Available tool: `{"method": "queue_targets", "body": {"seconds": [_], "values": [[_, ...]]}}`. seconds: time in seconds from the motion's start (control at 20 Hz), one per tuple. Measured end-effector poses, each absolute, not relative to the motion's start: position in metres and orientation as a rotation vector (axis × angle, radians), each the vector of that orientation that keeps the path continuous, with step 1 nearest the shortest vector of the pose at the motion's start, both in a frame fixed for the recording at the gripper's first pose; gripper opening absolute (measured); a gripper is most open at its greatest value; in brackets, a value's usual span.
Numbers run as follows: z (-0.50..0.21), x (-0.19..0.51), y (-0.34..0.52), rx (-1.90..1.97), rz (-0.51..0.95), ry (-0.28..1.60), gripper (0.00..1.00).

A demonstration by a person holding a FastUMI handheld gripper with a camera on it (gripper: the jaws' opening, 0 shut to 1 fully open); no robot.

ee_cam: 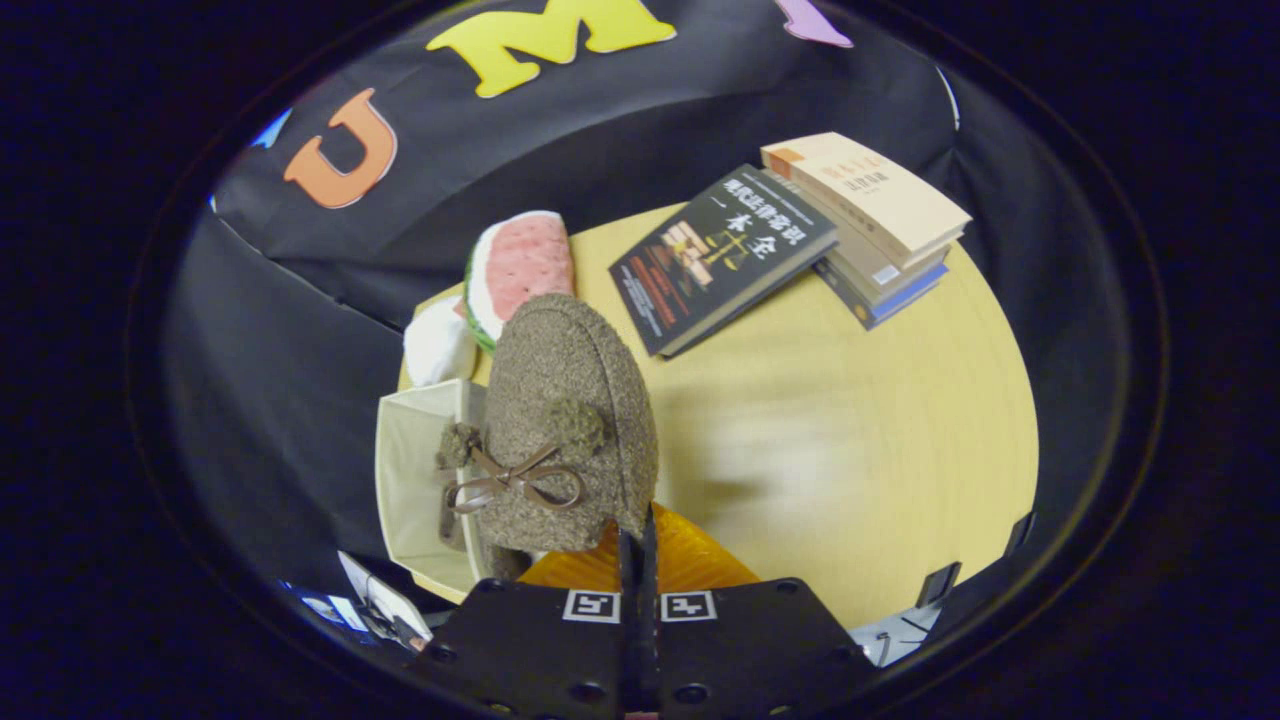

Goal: Open the storage box then place both shoes into the box .Put the left shoe in first, then the right shoe, with the right side of both shoes facing outward in a uniform manner.

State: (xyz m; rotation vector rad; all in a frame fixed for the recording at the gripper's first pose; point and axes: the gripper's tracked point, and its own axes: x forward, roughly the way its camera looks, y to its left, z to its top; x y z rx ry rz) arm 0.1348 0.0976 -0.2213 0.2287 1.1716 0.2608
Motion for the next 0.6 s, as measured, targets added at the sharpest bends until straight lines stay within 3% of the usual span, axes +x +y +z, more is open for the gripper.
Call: {"method": "queue_targets", "body": {"seconds": [0.25, 0.6], "values": [[-0.203, 0.119, 0.186, 0.158, 0.337, 1.170, 0.00], [-0.229, 0.095, 0.292, 0.128, 0.404, 1.226, 0.00]]}}
